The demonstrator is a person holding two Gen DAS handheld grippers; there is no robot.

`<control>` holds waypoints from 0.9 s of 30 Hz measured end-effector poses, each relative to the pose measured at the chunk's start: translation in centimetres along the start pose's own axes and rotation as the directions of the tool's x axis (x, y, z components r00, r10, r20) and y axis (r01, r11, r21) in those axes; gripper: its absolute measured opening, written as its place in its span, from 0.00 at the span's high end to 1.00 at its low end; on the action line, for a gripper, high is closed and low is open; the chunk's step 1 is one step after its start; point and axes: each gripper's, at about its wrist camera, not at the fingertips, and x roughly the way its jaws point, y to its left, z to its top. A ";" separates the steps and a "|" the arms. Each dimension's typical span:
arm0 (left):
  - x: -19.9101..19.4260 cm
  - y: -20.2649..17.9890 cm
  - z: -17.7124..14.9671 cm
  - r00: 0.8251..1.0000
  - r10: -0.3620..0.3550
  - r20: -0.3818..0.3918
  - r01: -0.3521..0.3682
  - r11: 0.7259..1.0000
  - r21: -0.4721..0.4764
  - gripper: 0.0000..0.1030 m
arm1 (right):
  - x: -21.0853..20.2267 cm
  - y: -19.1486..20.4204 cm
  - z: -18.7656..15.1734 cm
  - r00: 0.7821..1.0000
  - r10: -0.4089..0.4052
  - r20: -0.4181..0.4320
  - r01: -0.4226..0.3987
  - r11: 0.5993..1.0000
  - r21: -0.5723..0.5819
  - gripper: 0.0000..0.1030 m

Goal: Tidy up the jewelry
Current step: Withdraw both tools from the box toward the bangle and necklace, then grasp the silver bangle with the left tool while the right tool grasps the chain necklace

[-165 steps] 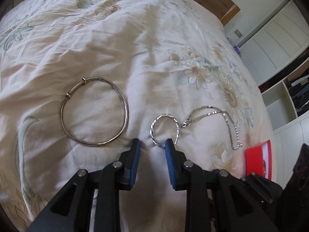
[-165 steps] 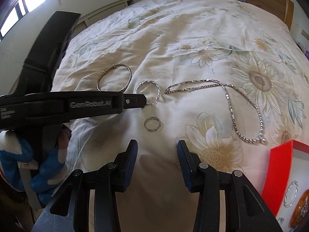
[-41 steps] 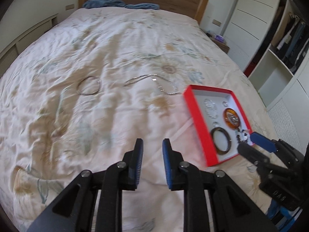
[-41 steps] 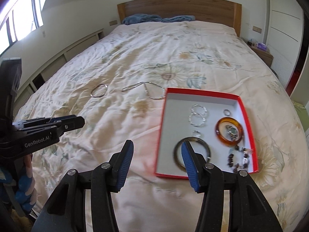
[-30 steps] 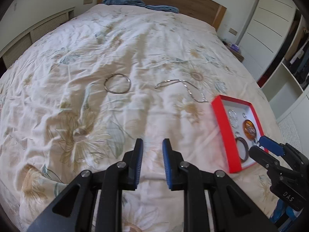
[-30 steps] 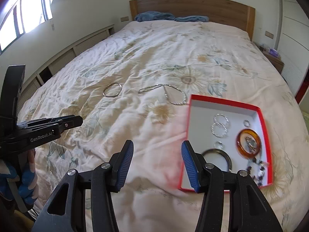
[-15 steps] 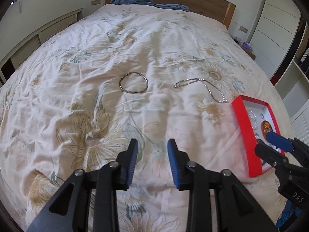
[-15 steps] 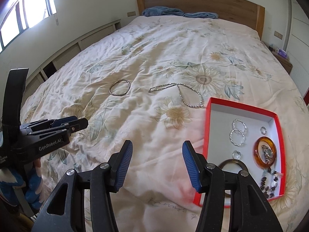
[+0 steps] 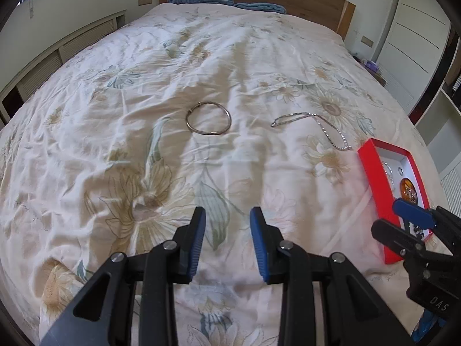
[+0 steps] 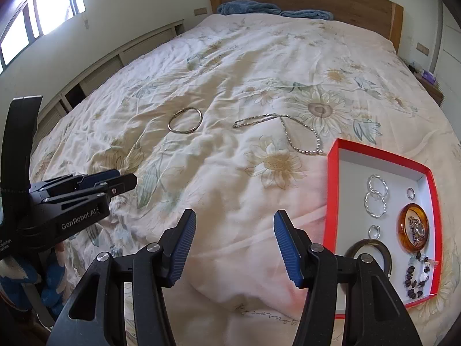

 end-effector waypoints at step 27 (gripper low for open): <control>2.7 2.5 0.9 1.000 -0.001 -0.030 -0.001 0.999 -0.051 0.64 | 2.1 0.1 3.1 1.000 -0.006 -0.007 0.006 0.997 -0.074 0.44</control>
